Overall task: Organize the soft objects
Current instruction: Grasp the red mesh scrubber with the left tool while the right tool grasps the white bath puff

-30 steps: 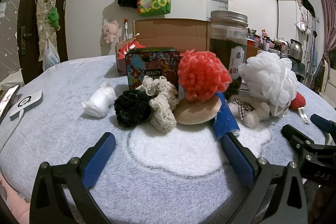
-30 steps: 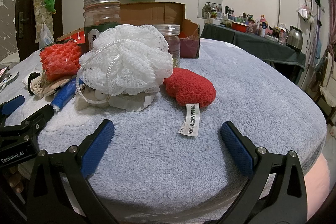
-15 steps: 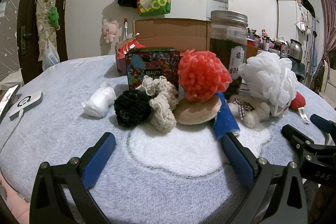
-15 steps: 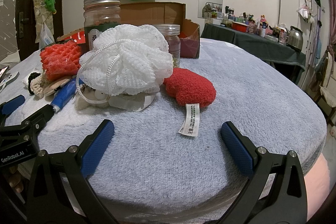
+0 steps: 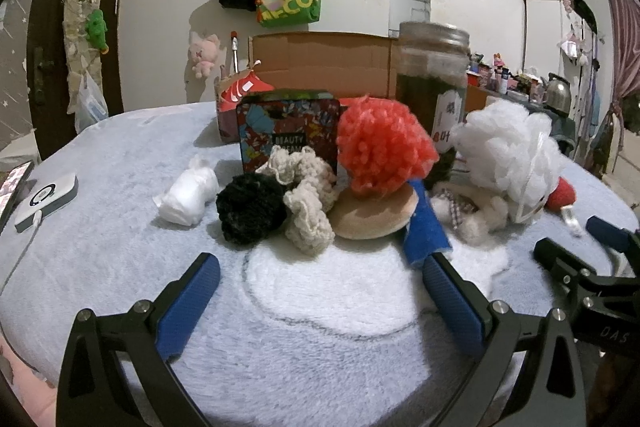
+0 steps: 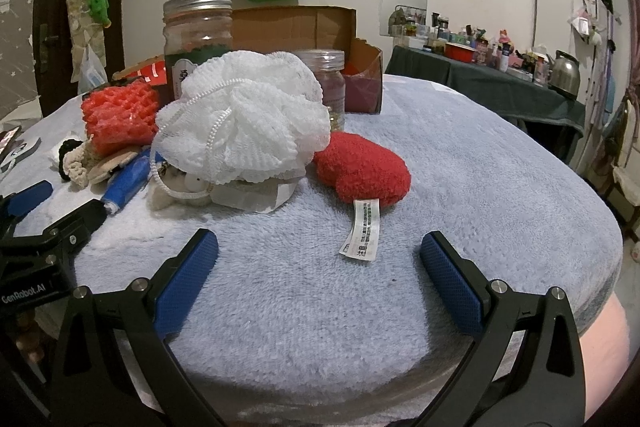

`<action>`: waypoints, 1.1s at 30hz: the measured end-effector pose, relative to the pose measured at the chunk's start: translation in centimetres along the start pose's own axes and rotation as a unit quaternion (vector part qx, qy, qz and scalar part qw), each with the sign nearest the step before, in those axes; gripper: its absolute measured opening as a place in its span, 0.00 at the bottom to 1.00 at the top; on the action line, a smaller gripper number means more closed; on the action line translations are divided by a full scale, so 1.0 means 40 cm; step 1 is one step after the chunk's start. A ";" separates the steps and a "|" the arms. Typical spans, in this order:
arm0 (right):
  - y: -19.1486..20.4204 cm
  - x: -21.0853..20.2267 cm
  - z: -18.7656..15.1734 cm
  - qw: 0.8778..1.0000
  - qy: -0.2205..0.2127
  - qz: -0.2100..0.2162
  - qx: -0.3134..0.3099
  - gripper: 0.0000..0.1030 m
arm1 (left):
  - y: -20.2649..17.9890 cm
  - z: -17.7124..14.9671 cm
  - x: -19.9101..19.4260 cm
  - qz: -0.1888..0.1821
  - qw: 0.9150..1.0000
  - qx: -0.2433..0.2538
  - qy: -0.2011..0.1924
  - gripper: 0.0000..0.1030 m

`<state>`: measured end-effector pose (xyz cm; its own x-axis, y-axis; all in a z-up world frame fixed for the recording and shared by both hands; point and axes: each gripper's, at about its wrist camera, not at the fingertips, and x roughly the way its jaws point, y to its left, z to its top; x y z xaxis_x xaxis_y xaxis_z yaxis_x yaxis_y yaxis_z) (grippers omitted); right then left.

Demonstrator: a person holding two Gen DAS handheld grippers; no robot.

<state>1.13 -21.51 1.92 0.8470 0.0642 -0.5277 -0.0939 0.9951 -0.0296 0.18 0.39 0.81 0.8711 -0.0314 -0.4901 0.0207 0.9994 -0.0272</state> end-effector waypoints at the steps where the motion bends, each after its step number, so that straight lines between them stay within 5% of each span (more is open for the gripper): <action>1: -0.004 -0.004 0.005 1.000 0.000 0.003 0.000 1.00 | 0.003 0.011 -0.006 -0.004 1.000 -0.003 -0.002 1.00; 11: -0.018 -0.056 0.116 0.997 -0.051 0.053 -0.022 1.00 | -0.013 0.101 -0.038 -0.049 0.998 0.024 -0.035 1.00; 20: -0.048 0.023 0.208 0.990 -0.006 0.143 -0.008 1.00 | -0.016 0.196 0.002 -0.072 0.997 0.040 -0.012 0.99; 29: -0.037 0.123 0.236 0.971 0.054 0.228 -0.049 0.99 | -0.050 0.212 0.082 -0.107 0.989 0.086 0.056 0.71; 32: -0.022 0.147 0.228 0.963 0.080 0.252 -0.061 0.87 | -0.049 0.197 0.105 -0.121 0.986 0.083 0.081 0.56; 33: -0.018 0.154 0.224 0.960 0.087 0.260 -0.063 0.77 | -0.050 0.192 0.108 -0.128 0.985 0.078 0.089 0.51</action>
<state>11.08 -21.15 6.30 0.5700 0.5250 -0.6320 -0.5523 0.8144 0.1784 7.68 -1.63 5.44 0.7283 -0.2713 -0.6293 0.3162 0.9477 -0.0426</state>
